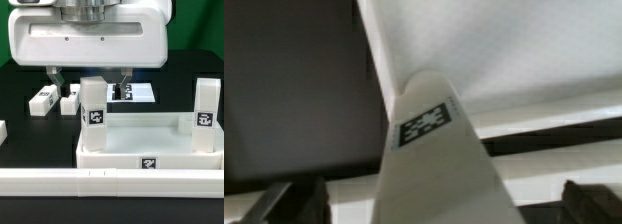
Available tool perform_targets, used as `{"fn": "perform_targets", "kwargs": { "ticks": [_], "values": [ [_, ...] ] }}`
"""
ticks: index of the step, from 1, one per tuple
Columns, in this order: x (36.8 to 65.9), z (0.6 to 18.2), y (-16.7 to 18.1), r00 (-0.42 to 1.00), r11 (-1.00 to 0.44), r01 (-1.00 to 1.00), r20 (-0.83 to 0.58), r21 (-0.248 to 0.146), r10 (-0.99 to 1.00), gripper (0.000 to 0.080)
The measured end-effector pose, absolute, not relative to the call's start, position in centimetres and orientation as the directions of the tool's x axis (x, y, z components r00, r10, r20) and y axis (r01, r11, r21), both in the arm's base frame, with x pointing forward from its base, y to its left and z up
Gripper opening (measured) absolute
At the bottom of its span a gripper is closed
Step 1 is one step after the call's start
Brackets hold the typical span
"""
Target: Assemble desk
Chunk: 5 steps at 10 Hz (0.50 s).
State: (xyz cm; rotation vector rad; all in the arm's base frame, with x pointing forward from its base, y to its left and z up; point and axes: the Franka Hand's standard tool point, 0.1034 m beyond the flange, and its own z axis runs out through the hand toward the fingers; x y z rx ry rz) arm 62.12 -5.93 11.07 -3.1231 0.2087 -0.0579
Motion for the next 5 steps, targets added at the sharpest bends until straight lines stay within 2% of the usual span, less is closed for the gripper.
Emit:
{"fn": "perform_targets", "kwargs": {
  "ticks": [3,5],
  "values": [
    [62.11,11.06,-5.97,0.996,-0.997,0.076,0.035,0.003,0.076,0.0649],
    [62.1,11.06,-6.0,0.992,-0.993,0.119,0.035,0.004,0.119,0.0636]
  ]
}}
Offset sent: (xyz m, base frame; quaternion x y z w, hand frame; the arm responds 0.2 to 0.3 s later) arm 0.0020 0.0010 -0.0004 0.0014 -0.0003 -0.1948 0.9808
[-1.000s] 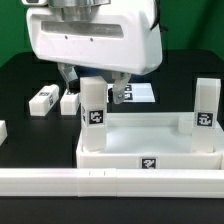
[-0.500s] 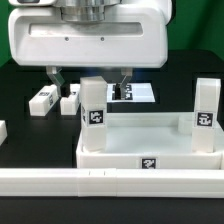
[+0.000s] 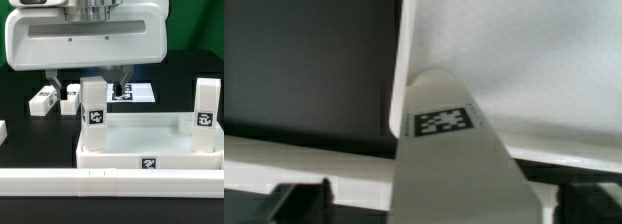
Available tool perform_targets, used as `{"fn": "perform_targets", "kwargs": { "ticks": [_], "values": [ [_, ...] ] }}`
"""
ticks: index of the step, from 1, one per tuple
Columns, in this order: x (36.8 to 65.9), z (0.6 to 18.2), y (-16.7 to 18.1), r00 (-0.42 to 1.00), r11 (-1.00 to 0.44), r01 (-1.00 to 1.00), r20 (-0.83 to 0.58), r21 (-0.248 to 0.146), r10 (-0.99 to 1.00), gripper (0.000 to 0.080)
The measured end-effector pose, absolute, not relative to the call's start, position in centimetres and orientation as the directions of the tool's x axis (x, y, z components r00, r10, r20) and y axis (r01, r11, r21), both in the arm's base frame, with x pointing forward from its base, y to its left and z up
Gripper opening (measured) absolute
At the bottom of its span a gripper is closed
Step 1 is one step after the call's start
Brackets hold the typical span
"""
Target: Assemble desk
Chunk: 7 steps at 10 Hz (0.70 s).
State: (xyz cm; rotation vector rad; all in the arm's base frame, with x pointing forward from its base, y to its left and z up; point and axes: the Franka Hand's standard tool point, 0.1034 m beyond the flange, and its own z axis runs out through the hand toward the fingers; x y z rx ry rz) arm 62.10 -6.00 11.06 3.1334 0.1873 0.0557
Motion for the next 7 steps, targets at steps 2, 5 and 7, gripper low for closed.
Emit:
{"fn": "perform_targets", "kwargs": {
  "ticks": [2,5,7],
  "values": [
    [62.11,11.07,-5.99,0.992,-0.993,0.118,0.035,0.004,0.118,0.0284],
    [62.1,11.06,-5.99,0.994,-0.995,0.1,0.036,0.003,0.1,0.0288],
    [62.1,11.05,-5.93,0.999,-1.0,0.001,0.037,-0.005,0.001,0.0288]
  ]
}}
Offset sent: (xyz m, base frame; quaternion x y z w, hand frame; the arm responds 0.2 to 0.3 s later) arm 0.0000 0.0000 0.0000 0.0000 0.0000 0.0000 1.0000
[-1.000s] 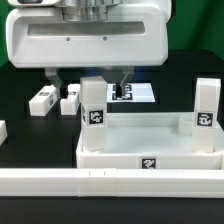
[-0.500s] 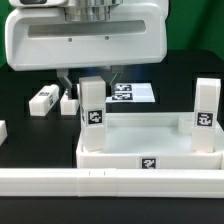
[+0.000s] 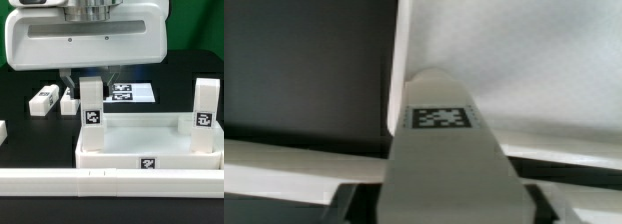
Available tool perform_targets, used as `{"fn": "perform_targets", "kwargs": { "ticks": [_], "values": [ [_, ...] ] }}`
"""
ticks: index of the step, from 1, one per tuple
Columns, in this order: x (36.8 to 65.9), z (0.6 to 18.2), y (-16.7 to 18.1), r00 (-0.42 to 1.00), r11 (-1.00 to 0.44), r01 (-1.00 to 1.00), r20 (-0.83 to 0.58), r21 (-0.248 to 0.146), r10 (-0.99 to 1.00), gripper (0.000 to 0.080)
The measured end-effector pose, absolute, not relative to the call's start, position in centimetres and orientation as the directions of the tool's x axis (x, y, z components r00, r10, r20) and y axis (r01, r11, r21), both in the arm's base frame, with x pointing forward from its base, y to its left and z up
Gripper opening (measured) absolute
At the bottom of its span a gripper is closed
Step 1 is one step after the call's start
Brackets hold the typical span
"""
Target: Assemble desk
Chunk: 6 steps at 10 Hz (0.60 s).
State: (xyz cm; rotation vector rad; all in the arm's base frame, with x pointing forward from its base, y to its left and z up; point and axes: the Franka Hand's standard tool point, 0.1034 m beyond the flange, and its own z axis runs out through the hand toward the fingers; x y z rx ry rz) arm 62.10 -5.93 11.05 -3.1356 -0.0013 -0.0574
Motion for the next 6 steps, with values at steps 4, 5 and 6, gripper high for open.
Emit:
{"fn": "perform_targets", "kwargs": {
  "ticks": [4,5,6],
  "values": [
    [61.96,10.94,-6.04,0.892,-0.893,-0.449,0.026,-0.038,-0.45,0.0289],
    [61.93,10.91,-6.15,0.827,-0.827,-0.56,0.019,-0.05,-0.562,0.0289],
    [61.93,10.9,-6.18,0.768,-0.768,-0.638,0.014,-0.053,-0.64,0.0289]
  ]
}}
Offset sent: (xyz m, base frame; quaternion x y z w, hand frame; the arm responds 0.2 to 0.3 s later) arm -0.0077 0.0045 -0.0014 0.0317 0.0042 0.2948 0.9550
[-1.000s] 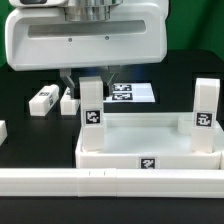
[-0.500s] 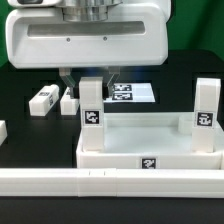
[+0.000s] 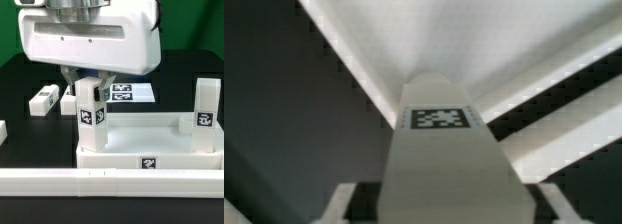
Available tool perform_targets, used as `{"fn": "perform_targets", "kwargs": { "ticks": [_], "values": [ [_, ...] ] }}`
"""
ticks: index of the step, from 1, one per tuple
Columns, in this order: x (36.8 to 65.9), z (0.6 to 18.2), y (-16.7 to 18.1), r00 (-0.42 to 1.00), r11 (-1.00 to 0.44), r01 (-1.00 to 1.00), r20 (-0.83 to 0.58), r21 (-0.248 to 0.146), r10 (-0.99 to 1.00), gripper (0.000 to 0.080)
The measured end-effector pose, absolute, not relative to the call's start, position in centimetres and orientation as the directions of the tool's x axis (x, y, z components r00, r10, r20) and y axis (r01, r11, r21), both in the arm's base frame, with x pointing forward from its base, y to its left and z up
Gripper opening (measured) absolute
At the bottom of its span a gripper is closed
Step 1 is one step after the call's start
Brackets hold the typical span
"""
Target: Assemble desk
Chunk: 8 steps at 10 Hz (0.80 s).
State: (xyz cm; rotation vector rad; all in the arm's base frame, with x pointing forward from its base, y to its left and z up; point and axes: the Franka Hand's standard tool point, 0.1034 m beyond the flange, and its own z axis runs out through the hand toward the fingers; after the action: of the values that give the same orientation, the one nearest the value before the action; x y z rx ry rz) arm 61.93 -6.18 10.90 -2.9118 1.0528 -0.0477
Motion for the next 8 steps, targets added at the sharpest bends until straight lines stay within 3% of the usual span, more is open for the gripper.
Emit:
{"fn": "perform_targets", "kwargs": {
  "ticks": [4,6,8],
  "values": [
    [61.87,10.82,-6.34,0.483,-0.481,-0.874,-0.022,-0.064,-0.875,0.029],
    [61.93,10.83,-6.28,0.409,-0.407,-0.912,-0.03,-0.058,-0.912,0.029],
    [61.96,10.82,-6.28,0.431,-0.429,-0.901,-0.027,-0.06,-0.902,0.029]
  ]
}}
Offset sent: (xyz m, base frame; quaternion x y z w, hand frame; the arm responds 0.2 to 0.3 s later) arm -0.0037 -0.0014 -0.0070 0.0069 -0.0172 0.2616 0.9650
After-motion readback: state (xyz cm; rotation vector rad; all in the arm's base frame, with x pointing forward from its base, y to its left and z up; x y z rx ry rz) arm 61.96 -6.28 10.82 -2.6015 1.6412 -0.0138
